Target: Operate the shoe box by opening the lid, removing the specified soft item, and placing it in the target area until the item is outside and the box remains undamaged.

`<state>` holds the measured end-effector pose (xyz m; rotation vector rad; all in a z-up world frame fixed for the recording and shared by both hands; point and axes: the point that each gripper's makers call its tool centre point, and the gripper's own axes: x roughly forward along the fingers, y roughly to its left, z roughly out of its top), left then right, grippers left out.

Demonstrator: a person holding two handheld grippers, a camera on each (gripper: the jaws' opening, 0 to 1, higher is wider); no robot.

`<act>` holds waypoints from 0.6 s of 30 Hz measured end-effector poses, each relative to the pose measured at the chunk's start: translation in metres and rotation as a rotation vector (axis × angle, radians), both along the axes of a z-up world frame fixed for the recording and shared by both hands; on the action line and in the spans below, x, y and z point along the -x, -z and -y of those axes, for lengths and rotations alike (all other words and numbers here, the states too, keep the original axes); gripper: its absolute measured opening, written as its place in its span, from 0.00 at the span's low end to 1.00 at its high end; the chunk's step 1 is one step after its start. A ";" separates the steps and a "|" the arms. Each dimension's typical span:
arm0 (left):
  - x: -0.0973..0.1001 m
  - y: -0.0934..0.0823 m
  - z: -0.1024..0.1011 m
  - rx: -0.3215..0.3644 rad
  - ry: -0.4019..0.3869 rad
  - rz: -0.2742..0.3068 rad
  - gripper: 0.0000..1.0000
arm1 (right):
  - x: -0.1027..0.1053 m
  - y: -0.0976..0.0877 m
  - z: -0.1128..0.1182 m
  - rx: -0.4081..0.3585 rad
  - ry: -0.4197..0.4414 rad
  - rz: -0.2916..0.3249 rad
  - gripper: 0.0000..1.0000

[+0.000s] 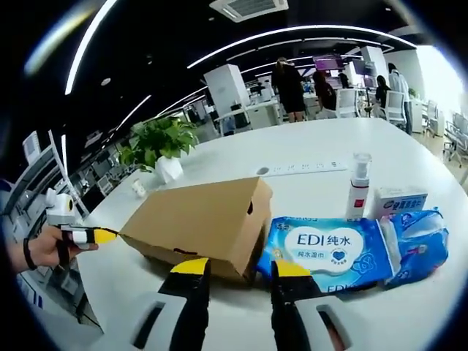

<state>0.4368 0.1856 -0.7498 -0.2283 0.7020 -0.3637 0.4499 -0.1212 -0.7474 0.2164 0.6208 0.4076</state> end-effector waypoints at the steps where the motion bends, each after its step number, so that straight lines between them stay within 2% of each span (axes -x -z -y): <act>1: 0.004 -0.001 0.001 0.000 0.005 0.002 0.35 | 0.002 -0.001 0.003 0.010 -0.005 0.010 0.32; 4: 0.019 -0.006 0.008 -0.011 0.031 0.008 0.35 | 0.015 -0.011 0.012 0.007 -0.001 0.034 0.35; 6: 0.025 -0.009 0.010 -0.011 0.039 0.014 0.36 | 0.017 -0.011 0.019 0.012 0.004 0.044 0.36; 10: 0.037 -0.019 0.018 0.008 0.051 0.032 0.37 | 0.035 -0.017 0.023 0.037 -0.001 0.056 0.38; 18: 0.058 -0.034 0.036 0.011 0.099 0.075 0.39 | 0.063 -0.041 0.037 0.029 0.083 0.104 0.39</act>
